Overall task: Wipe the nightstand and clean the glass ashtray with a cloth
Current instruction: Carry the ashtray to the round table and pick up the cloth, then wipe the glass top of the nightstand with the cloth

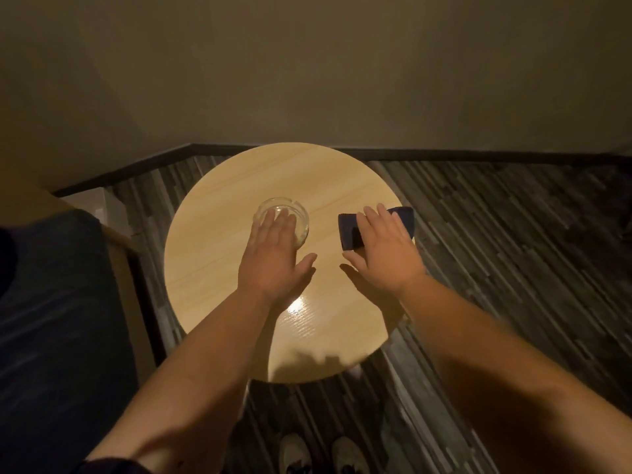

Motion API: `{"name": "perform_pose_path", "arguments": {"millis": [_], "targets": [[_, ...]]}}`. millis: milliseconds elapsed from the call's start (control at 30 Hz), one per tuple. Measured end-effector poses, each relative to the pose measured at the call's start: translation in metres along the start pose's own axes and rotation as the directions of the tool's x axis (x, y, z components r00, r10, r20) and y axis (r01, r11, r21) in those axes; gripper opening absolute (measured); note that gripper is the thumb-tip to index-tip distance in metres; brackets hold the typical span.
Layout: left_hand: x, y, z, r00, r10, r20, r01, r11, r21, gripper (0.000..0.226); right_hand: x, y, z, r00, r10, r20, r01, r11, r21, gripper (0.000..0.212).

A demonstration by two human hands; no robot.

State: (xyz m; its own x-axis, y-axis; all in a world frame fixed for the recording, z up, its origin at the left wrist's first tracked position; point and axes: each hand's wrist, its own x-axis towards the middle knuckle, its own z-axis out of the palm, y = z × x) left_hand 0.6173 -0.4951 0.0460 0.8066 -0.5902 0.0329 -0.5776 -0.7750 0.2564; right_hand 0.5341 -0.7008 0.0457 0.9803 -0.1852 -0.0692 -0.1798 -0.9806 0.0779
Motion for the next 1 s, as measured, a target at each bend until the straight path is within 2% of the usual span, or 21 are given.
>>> {"name": "perform_pose_path", "arguments": {"millis": [200,500,667,800,1000], "targets": [[0.018,0.056,0.013,0.987,0.146,0.066,-0.145,0.989,-0.018,0.07,-0.031,0.04,0.006,0.995,0.1,0.028,-0.1,0.995,0.008,0.074],[0.065,0.125,0.058,0.961,0.273,0.043,-0.268,0.959,-0.089,0.055,-0.076,0.102,0.022,0.986,0.162,0.042,-0.165,0.984,0.073,0.074],[0.086,0.13,0.088,0.931,0.352,0.096,-0.359,0.931,0.068,0.058,-0.082,0.119,0.035,0.99,0.132,0.043,-0.136,0.984,0.118,0.073],[0.08,0.128,0.096,0.929,0.357,0.092,-0.369,0.91,0.188,0.044,-0.079,0.116,0.046,0.985,0.167,0.039,-0.171,0.974,0.147,0.074],[0.079,0.124,0.089,0.921,0.359,0.153,-0.382,0.908,0.172,0.021,-0.071,0.099,0.047,0.99,0.134,0.042,-0.138,0.98,0.145,0.077]]}}
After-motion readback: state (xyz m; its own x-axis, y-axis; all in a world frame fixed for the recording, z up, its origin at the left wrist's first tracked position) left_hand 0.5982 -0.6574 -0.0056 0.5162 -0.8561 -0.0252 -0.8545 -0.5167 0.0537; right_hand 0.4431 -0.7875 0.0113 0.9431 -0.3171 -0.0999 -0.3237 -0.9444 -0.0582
